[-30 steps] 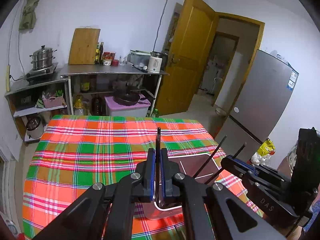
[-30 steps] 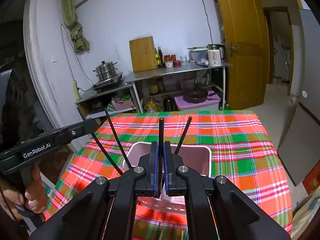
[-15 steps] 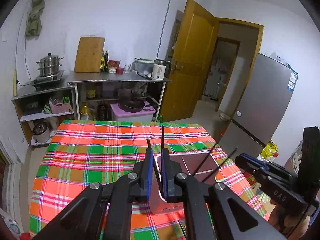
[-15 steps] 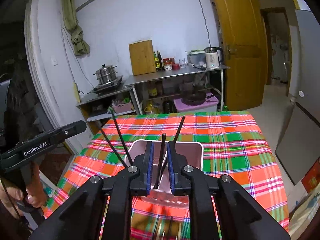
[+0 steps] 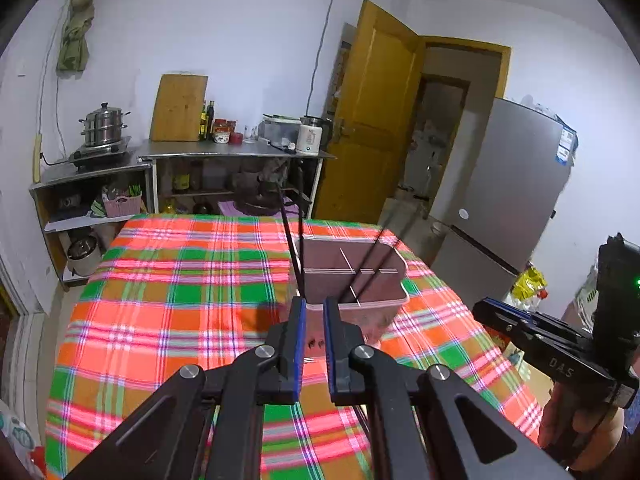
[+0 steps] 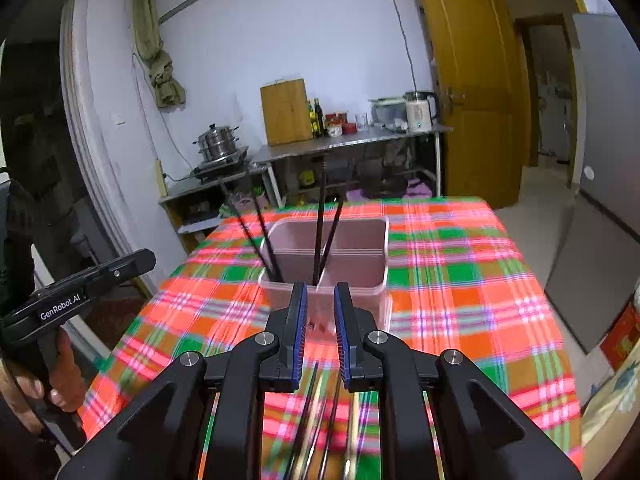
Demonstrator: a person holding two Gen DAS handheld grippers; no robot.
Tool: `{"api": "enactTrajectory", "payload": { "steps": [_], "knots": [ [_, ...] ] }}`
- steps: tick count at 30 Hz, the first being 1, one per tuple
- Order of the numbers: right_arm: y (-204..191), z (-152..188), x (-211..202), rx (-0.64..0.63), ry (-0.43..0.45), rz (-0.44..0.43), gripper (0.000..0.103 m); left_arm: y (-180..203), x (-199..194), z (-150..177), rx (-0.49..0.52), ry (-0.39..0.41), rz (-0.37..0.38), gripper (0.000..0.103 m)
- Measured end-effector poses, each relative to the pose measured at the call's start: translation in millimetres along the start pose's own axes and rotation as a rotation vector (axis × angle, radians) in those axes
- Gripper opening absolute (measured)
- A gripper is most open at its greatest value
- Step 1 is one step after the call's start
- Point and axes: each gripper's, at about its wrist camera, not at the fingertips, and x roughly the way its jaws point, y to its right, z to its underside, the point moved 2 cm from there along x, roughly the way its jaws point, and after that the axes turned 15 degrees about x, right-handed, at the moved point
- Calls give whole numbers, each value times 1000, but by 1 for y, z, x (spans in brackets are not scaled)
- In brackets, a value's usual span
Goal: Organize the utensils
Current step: 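Move the right gripper back to the remaining chopsticks on the tablecloth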
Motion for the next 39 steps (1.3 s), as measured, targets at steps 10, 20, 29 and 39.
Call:
{"api": "enactTrajectory", "payload": {
  "steps": [10, 20, 29, 39],
  "knots": [
    [13, 45, -25, 11, -13, 14, 14, 34, -20, 48, 8, -24, 12, 8],
    [27, 76, -31, 29, -43, 24, 14, 51, -23, 83, 19, -65, 17, 8],
    [33, 86, -26, 46, -73, 30, 14, 51, -18, 94, 11, -90, 19, 8],
    [36, 94, -14, 49, -109, 36, 14, 46, 1, 103, -13, -134, 40, 8]
  ]
}}
